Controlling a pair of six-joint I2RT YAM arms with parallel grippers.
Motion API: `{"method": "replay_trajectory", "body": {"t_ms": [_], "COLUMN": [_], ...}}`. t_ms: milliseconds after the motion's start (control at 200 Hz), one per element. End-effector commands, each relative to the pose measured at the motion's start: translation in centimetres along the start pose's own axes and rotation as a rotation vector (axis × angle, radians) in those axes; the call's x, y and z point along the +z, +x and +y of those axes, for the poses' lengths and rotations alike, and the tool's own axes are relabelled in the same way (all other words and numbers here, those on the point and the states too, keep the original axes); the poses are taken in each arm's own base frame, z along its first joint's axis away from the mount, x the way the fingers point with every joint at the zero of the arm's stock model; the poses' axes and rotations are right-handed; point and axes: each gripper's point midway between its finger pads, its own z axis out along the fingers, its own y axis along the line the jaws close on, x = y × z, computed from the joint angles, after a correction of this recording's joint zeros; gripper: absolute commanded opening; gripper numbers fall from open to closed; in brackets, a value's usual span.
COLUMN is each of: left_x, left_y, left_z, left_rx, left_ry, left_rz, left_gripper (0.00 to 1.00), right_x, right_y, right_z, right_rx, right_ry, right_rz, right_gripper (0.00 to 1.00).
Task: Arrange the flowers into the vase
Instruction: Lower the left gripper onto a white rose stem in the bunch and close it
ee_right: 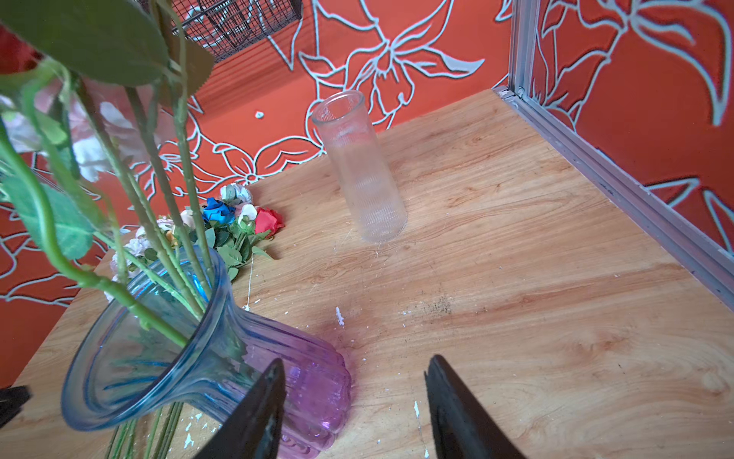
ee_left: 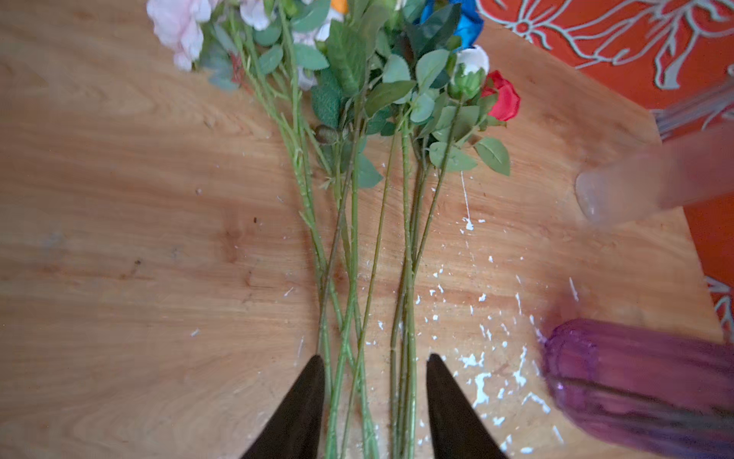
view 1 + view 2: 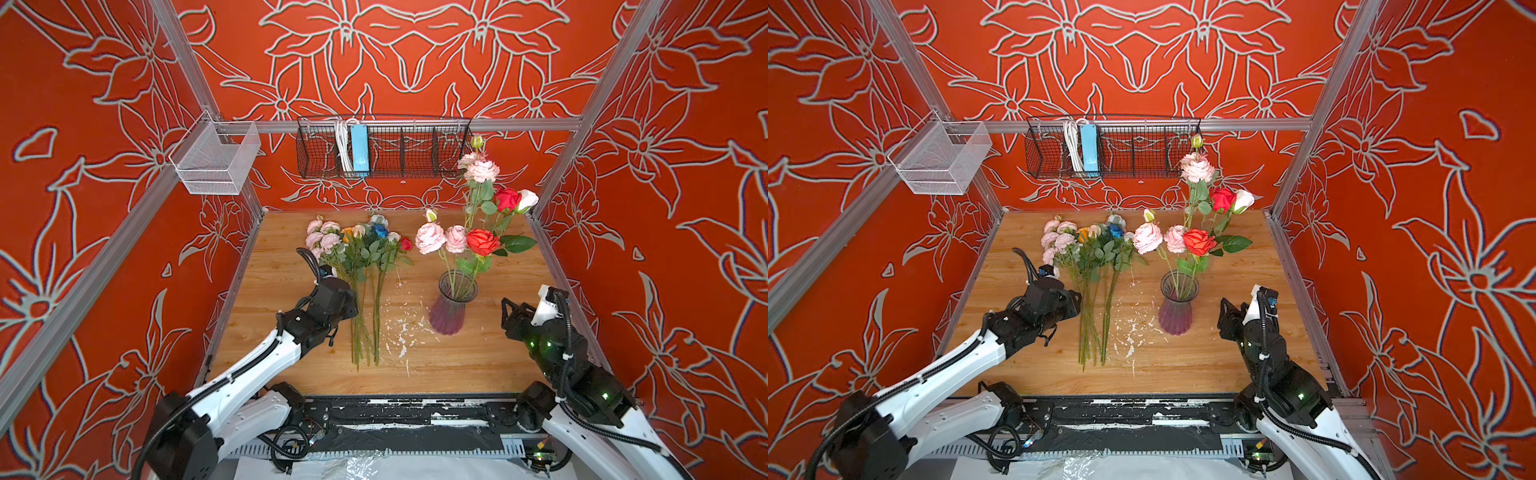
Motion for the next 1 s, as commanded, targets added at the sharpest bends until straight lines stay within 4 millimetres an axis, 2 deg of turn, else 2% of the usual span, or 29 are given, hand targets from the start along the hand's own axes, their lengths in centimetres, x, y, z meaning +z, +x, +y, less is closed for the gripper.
{"method": "replay_trajectory", "body": {"t_ms": [0,175,455,580,786,996], "left_x": [2.0,5.0,8.2,8.8,8.9,10.2], "left_y": [0.5,0.3,0.2,0.2,0.2,1.1], "left_z": [-0.6,0.3,0.8,2.2,3.2,3.3], "left_rx": [-0.043,-0.014,0.104,0.138,0.162,0.176], "left_ry": [0.041,0.004,-0.074,-0.172,-0.213,-0.208], "left_rz": [0.11,0.198,0.29,0.323,0.308,0.347], "left_gripper": [0.31,0.31,0.3,0.23,0.23,0.18], "right_x": [0.1,0.2,0.3,0.2,0.3,0.5], "right_y": [0.4,0.5,0.7,0.9,1.2,1.2], "right_z": [-0.2,0.1,0.3,0.1,-0.1,0.2], "right_rx": [0.029,0.017,0.006,0.002,-0.001,-0.001], "right_ry": [0.001,-0.011,-0.02,-0.015,-0.011,-0.015], "right_rz": [0.001,0.01,0.024,0.025,0.03,0.033], "right_gripper": [0.58,0.58,0.59,0.59,0.59,0.59]}}
